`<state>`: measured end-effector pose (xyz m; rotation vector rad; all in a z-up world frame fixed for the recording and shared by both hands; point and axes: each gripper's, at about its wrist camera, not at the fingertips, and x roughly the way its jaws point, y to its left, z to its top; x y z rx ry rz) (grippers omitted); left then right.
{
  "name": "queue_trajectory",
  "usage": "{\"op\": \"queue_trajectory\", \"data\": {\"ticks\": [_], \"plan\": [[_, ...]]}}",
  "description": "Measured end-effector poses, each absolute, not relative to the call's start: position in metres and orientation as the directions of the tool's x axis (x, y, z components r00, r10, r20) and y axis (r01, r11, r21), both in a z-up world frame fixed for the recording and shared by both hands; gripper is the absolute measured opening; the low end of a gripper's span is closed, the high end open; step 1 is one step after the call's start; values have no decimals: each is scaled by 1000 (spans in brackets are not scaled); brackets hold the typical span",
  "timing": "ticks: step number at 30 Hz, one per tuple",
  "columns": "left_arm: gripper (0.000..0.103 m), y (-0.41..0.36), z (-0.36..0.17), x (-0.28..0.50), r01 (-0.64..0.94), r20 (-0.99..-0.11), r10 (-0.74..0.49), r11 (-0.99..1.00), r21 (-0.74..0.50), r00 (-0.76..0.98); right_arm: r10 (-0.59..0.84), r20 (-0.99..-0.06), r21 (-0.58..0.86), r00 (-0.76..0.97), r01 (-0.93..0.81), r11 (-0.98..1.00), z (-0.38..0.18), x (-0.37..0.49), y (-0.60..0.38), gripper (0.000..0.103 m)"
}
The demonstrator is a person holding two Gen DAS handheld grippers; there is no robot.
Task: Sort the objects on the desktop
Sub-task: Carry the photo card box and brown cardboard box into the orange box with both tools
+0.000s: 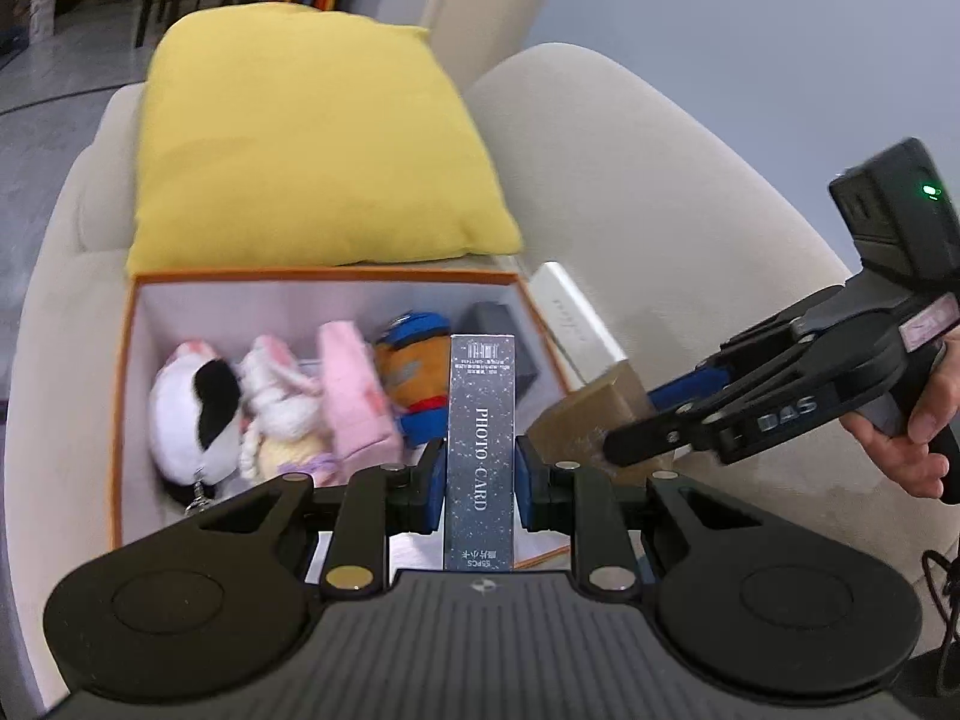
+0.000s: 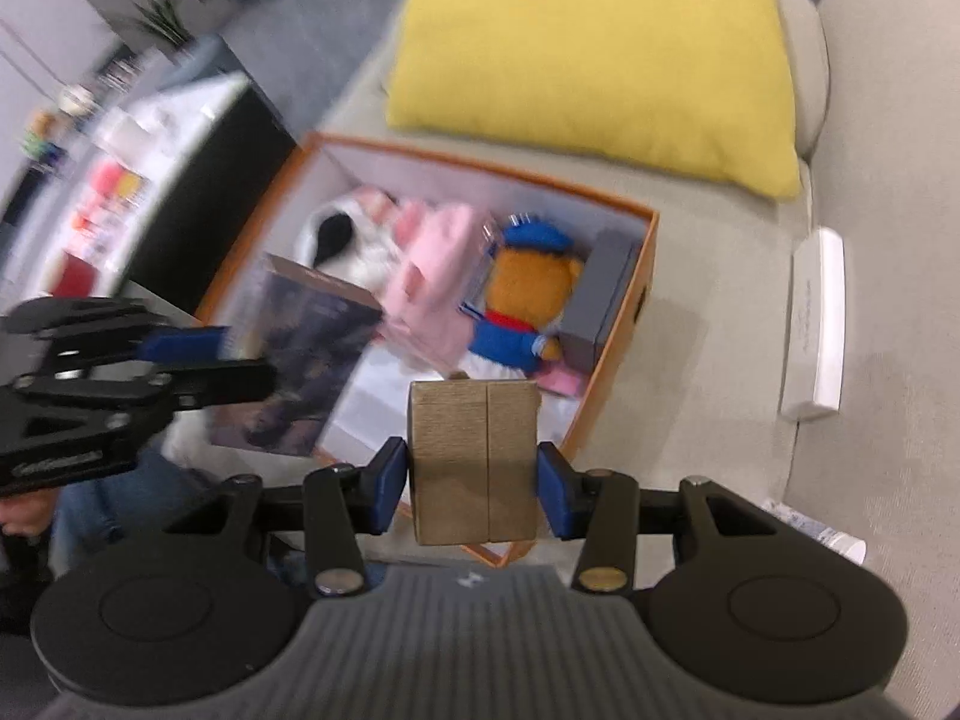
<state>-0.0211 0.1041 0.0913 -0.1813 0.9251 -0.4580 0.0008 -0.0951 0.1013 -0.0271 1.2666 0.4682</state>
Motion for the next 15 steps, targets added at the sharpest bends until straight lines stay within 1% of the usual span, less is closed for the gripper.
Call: {"op": "queue_trajectory", "data": {"ticks": [3, 8, 12, 15], "plan": [[26, 116, 78, -16, 274, -722, -448, 894, -354, 527, 241, -953, 173, 185, -323, 931, 90, 14, -75, 48], [26, 127, 55, -4, 262, -706, -492, 870, -417, 510, 94, -990, 65, 101, -260, 964, 71, 36, -49, 48], [26, 132, 43, -1, 269, -698, -522, 852, -449, 490, -16, -999, -23, 40, -192, 981, 53, 47, -38, 48], [26, 134, 31, 3, 283, -675, -566, 823, -492, 474, -57, -998, -56, -9, -126, 991, 41, 53, -34, 48]]}}
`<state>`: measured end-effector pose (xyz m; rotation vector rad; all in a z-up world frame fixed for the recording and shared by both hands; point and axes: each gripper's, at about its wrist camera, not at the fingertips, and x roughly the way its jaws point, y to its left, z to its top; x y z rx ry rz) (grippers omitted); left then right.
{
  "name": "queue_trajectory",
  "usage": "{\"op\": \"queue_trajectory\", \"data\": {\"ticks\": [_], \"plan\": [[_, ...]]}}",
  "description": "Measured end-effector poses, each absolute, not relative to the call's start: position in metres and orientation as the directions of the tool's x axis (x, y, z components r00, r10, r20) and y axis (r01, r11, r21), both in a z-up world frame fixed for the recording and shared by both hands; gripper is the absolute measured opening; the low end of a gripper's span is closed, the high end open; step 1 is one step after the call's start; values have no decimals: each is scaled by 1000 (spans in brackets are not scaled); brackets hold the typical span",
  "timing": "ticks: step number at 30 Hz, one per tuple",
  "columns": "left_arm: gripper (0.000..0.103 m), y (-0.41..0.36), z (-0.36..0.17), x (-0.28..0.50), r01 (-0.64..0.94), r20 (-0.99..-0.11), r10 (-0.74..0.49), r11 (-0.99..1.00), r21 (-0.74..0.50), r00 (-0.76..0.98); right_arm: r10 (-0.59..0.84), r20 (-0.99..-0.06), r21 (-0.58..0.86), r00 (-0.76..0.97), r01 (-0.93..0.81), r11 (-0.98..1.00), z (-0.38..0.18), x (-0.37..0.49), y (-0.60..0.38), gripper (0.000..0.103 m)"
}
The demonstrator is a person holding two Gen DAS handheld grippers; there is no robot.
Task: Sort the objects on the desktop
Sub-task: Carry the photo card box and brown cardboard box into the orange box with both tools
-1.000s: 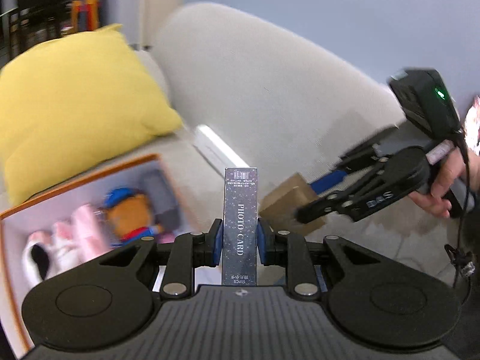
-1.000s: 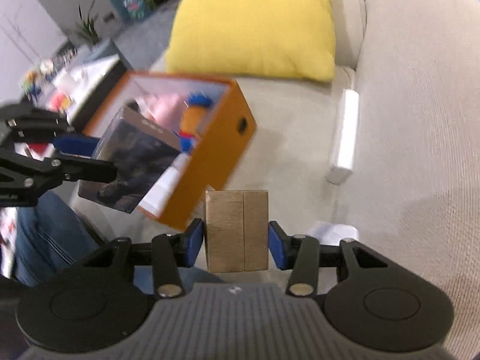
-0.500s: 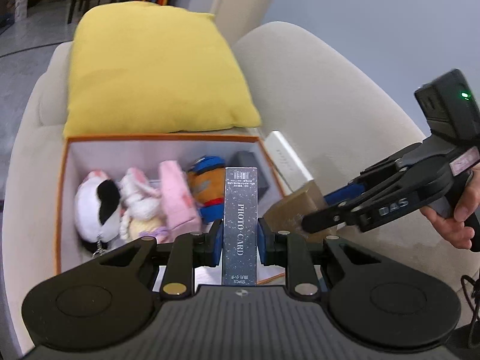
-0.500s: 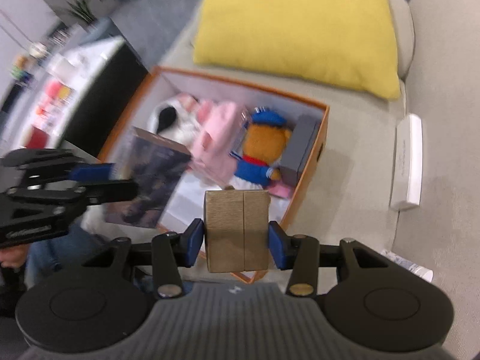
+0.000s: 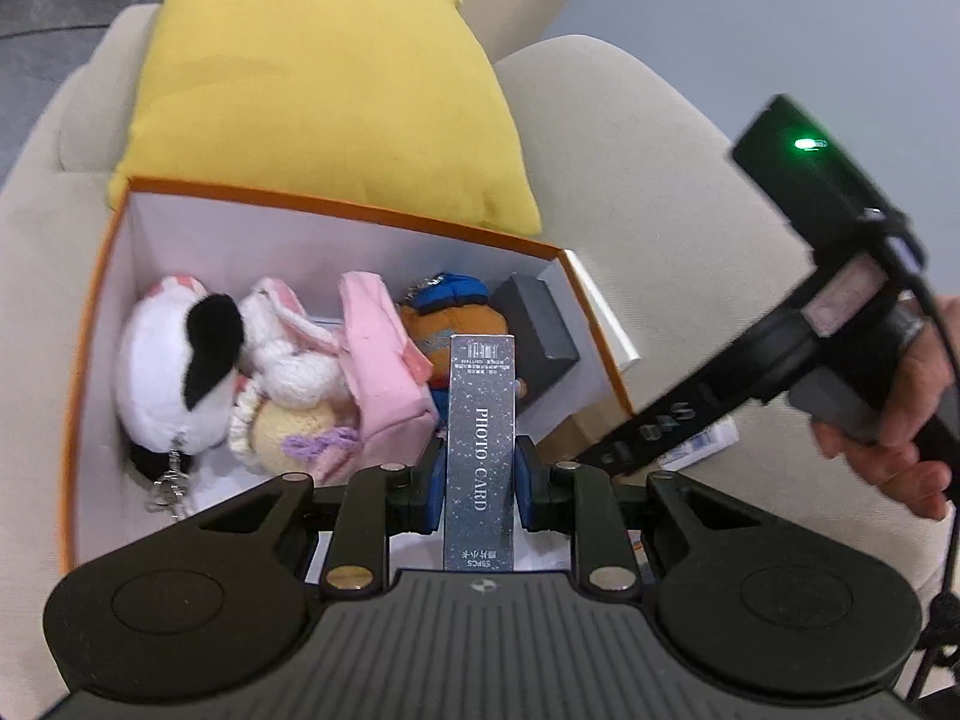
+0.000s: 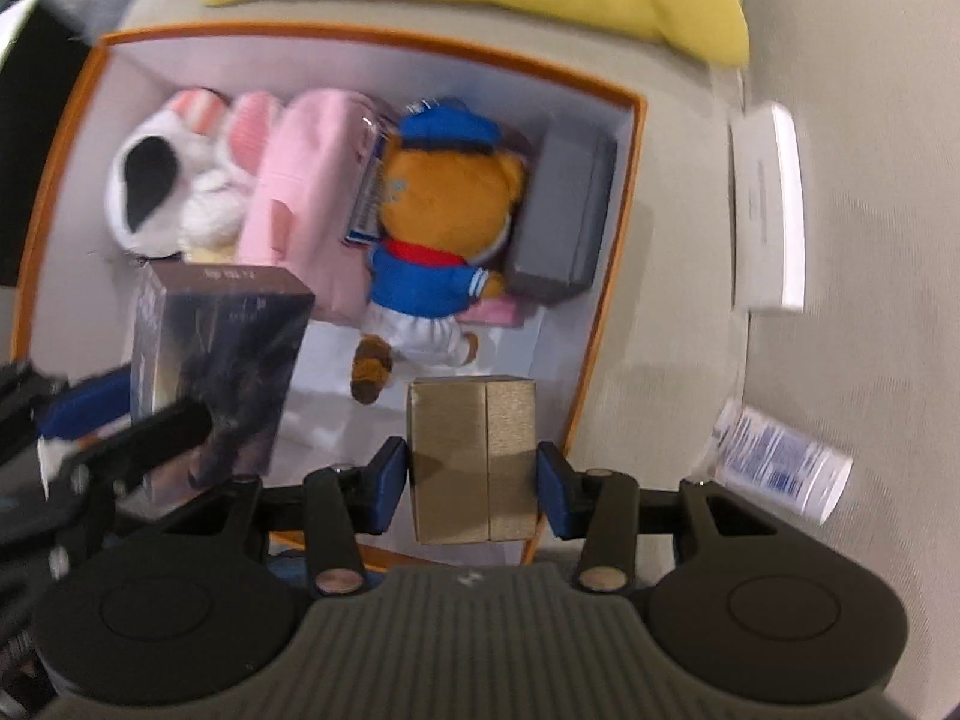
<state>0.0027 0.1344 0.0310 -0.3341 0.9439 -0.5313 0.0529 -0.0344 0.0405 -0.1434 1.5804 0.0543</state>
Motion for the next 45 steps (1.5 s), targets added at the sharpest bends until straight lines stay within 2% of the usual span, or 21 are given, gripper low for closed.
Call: {"op": "queue_trajectory", "data": {"ticks": [7, 19, 22, 29, 35, 38, 42, 45], "plan": [[26, 142, 18, 6, 298, -652, -595, 803, -517, 471, -164, -987, -163, -5, -27, 986, 20, 65, -28, 48], [26, 149, 8, 5, 280, -647, -610, 789, -547, 458, -224, -975, -223, 9, -104, 969, -5, 73, -18, 47], [26, 147, 5, 6, 278, -651, -616, 785, -553, 444, -200, -979, -202, 33, -127, 971, 9, 73, -22, 50], [26, 145, 4, 7, 285, -645, -648, 760, -584, 405, -126, -988, -143, 92, -225, 964, 36, 59, -30, 48], [26, 131, -2, 17, 227, -728, -584, 811, -539, 359, -50, -969, -116, 240, -269, 956, 61, 32, -57, 48], [26, 124, 7, 14, 260, -731, -568, 823, -506, 379, -20, -956, -97, 293, -252, 963, 74, 20, -69, 48], [26, 114, 27, 16, 287, -710, -594, 805, -520, 379, 19, -946, -56, 322, -222, 974, 77, 22, -94, 48], [26, 100, 35, 19, 295, -741, -556, 830, -473, 377, 37, -944, -35, 329, -208, 978, 74, 21, -108, 48]]}}
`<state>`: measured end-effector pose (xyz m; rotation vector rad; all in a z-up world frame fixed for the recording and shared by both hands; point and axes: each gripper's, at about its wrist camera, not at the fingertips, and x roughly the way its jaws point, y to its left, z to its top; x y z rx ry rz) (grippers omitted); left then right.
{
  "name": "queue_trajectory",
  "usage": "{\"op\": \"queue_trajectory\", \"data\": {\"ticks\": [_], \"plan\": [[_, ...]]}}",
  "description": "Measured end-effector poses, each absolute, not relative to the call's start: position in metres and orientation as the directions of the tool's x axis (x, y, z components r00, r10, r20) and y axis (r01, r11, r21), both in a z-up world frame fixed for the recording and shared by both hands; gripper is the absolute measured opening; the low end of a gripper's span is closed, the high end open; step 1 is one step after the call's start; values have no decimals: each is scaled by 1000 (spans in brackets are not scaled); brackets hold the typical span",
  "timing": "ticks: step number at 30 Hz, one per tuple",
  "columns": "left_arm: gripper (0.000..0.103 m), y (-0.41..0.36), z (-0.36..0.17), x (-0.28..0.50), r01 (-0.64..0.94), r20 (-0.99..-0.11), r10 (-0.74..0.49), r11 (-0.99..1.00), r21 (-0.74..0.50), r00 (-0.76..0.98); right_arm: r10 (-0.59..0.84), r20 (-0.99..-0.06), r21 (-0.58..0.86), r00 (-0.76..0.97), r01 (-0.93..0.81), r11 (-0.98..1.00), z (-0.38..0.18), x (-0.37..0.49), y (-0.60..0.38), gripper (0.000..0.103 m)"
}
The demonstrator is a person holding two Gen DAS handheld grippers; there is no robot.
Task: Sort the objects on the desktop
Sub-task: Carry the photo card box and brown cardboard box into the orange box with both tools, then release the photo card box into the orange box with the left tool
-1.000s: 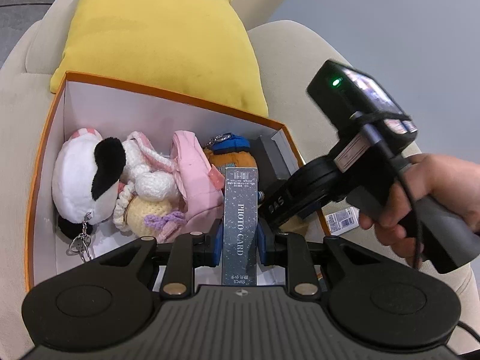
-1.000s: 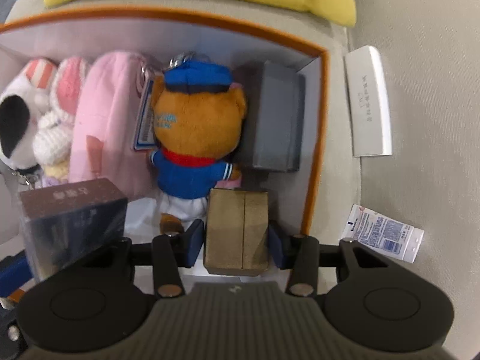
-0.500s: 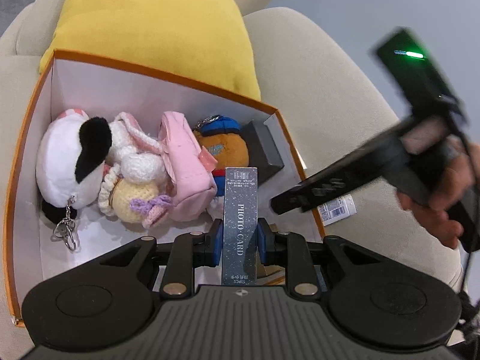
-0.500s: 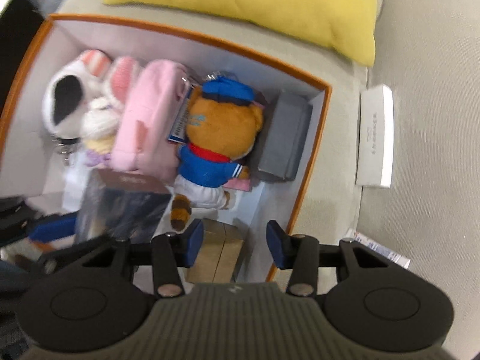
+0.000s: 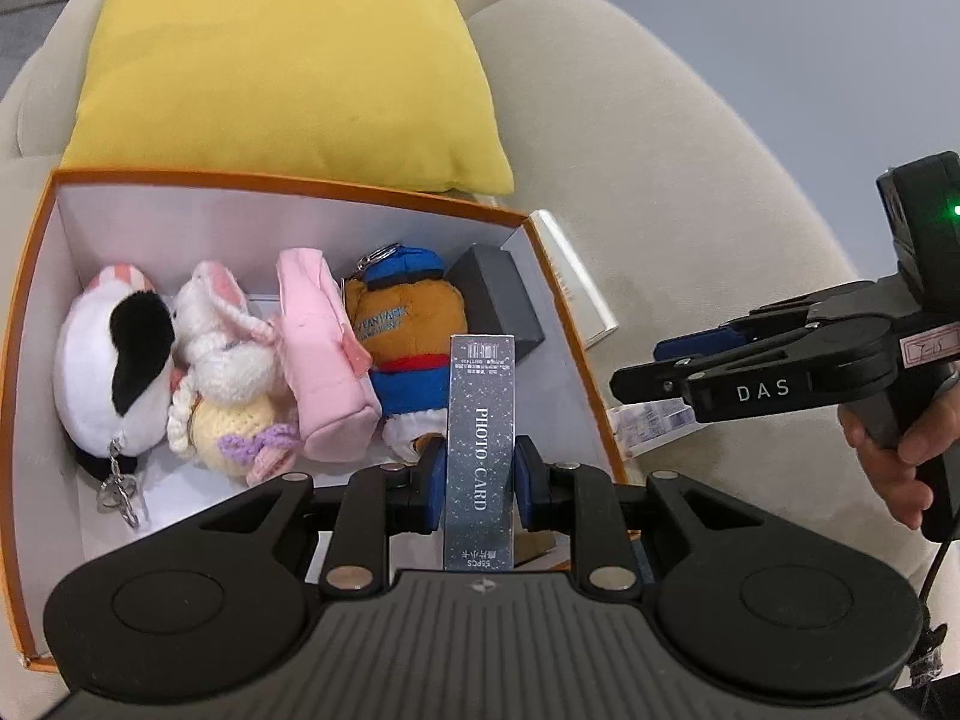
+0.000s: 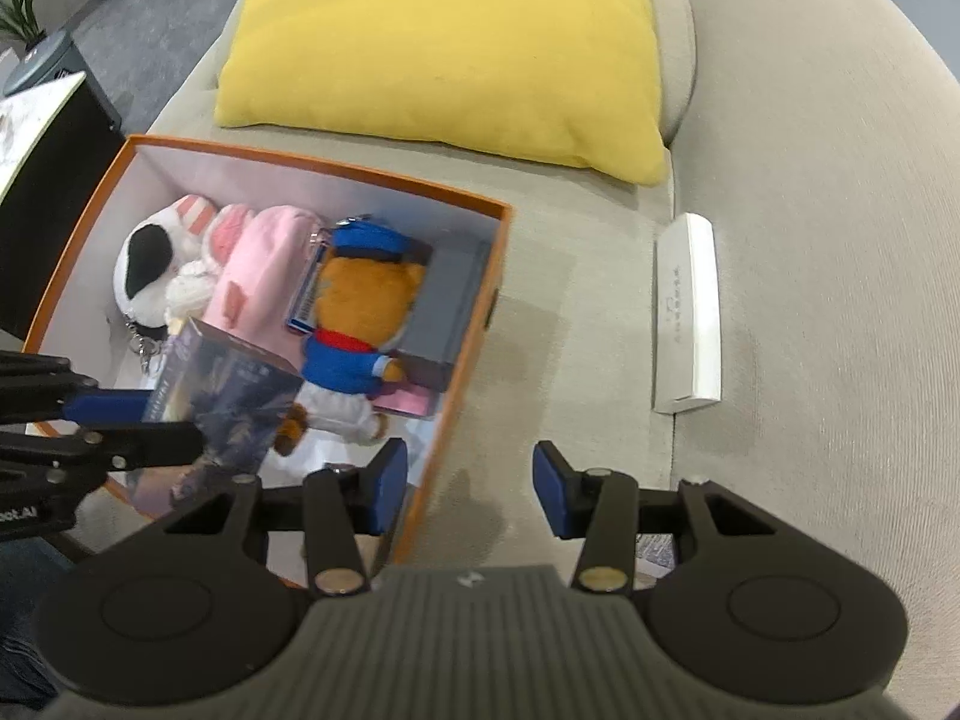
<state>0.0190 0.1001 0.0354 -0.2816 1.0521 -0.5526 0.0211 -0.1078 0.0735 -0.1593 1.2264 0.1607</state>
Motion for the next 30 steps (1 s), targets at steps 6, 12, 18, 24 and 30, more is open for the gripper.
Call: {"op": "queue_trajectory", "data": {"ticks": [6, 12, 18, 24, 30], "plan": [[26, 89, 28, 21, 266, -798, -496, 866, -423, 342, 118, -936, 41, 332, -229, 973, 66, 18, -123, 46], [26, 77, 32, 24, 240, -787, -504, 863, -444, 356, 173, -927, 96, 332, -235, 967, 58, 15, -137, 46], [26, 62, 25, 28, 273, -860, -406, 904, -329, 308, 216, -919, 145, 329, -227, 963, 51, 12, -156, 46], [26, 58, 37, 22, 404, -907, -287, 903, -149, 307, 254, -911, 187, 325, -225, 956, 44, 10, -169, 46], [26, 60, 20, 40, 402, -955, -222, 907, -128, 196, 270, -906, 209, 325, -212, 955, 36, 11, -178, 46]]}}
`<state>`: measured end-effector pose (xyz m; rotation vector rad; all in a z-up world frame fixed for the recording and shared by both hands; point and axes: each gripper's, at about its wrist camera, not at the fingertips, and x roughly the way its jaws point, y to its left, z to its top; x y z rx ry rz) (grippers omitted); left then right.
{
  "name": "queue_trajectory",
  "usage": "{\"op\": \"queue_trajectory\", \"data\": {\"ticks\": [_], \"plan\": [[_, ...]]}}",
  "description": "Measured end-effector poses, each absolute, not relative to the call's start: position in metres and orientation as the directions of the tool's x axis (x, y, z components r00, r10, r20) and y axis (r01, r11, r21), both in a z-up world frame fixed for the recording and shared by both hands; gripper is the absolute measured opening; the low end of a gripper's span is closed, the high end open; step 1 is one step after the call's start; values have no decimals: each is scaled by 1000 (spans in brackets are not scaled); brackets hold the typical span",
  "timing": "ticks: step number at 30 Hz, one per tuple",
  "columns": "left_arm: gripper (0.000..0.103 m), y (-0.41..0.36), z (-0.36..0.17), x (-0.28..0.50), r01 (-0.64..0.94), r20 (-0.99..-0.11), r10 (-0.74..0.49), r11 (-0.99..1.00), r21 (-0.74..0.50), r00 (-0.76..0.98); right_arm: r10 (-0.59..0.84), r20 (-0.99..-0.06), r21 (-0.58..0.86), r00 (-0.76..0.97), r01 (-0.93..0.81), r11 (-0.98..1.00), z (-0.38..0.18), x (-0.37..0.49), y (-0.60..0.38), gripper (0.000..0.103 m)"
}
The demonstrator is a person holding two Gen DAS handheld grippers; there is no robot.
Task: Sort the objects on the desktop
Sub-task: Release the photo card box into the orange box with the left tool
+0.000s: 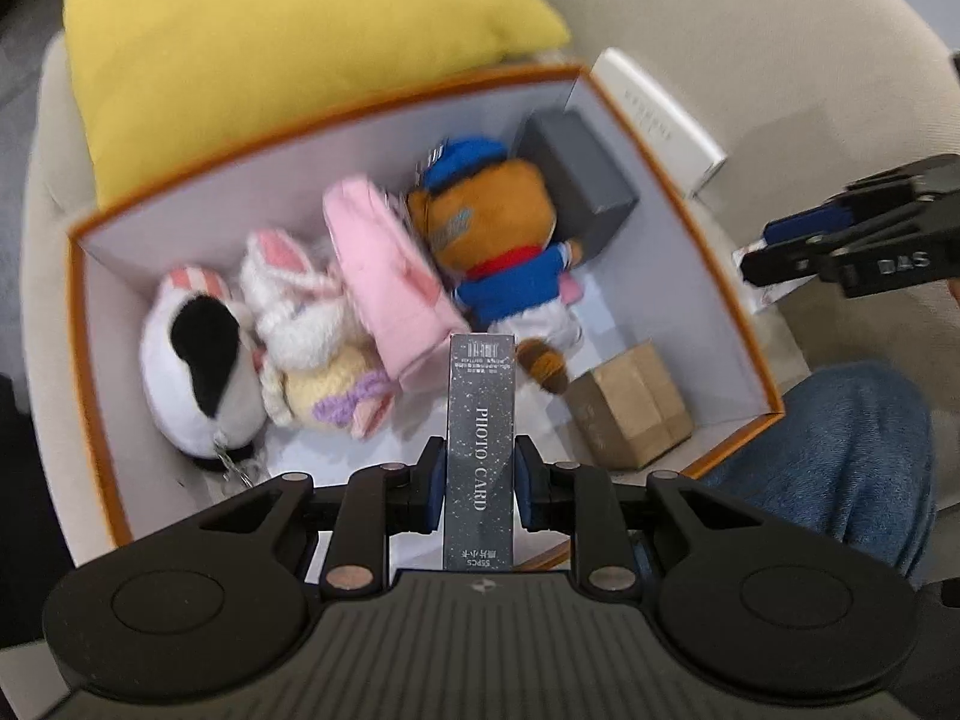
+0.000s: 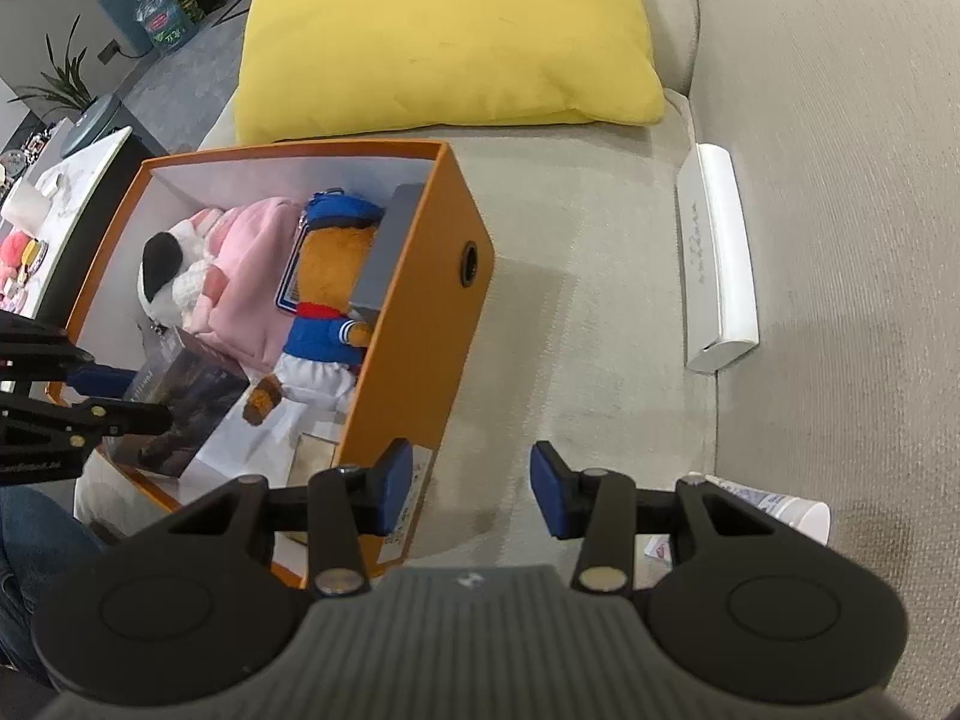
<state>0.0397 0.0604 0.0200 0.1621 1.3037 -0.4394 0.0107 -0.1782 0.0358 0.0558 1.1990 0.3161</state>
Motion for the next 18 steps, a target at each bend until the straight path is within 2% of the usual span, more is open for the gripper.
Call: {"op": "queue_trajectory", "data": {"ticks": [11, 18], "plan": [[26, 42, -18, 68, 373, -967, -254, 901, -223, 37, 278, -904, 217, 324, -212, 953, 32, 11, -184, 46], [26, 44, -35, 66, 212, -940, -337, 923, -321, 47, 292, -904, 230, 312, -221, 948, 26, 15, -181, 46]]}}
